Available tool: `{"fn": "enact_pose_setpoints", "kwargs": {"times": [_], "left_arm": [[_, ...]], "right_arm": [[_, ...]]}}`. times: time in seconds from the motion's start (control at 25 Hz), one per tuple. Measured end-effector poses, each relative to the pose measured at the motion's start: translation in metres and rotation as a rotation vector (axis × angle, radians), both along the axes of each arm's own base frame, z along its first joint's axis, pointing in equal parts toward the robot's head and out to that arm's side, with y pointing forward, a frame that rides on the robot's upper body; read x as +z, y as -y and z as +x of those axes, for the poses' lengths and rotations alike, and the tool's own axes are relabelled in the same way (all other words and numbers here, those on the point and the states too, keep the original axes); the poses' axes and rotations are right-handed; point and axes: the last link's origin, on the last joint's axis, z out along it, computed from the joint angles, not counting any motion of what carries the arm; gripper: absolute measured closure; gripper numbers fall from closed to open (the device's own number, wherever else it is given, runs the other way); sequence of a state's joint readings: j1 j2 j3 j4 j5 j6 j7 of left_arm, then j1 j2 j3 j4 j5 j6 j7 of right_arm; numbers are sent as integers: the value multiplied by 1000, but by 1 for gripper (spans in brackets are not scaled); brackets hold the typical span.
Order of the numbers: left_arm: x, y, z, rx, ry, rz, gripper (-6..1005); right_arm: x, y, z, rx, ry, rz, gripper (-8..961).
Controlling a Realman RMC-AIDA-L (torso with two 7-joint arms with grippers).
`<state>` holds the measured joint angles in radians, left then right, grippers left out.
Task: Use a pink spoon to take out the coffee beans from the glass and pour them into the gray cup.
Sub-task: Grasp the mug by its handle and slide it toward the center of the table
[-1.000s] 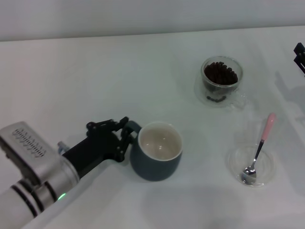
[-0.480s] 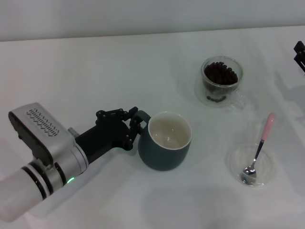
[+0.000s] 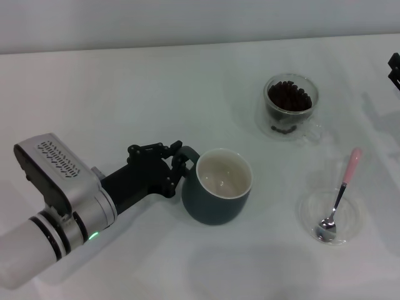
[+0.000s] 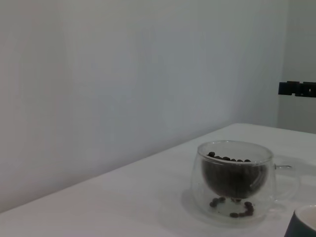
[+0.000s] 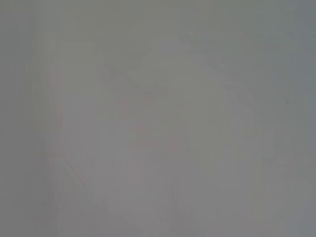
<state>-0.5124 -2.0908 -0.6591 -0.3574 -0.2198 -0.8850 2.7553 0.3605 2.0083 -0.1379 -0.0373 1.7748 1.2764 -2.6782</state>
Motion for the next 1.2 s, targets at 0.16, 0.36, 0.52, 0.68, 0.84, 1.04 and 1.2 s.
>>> {"fn": "enact_pose_setpoints", "kwargs": {"times": [0.16, 0.36, 0.52, 0.68, 0.84, 1.04, 1.2], "left_arm": [[0, 0, 0, -1, 0, -2, 806], [-1, 1, -1, 2, 0, -3, 738], [-1, 3, -2, 6, -2, -3, 705], [0, 5, -6, 15, -4, -2, 673], [0, 11, -13, 37, -2, 0, 602], [1, 23, -24, 55, -12, 10, 491], [4, 33, -30, 60, 7, 26, 415]], "right_arm": [[1, 0, 1, -2, 1, 3, 168], [3, 0, 1, -5, 2, 9, 168], [3, 0, 2, -6, 3, 10, 168], [3, 1, 3, -12, 5, 10, 168], [4, 3, 5, -19, 6, 11, 168], [10, 9, 11, -30, 27, 20, 169], [15, 15, 17, -43, 43, 27, 170]]}}
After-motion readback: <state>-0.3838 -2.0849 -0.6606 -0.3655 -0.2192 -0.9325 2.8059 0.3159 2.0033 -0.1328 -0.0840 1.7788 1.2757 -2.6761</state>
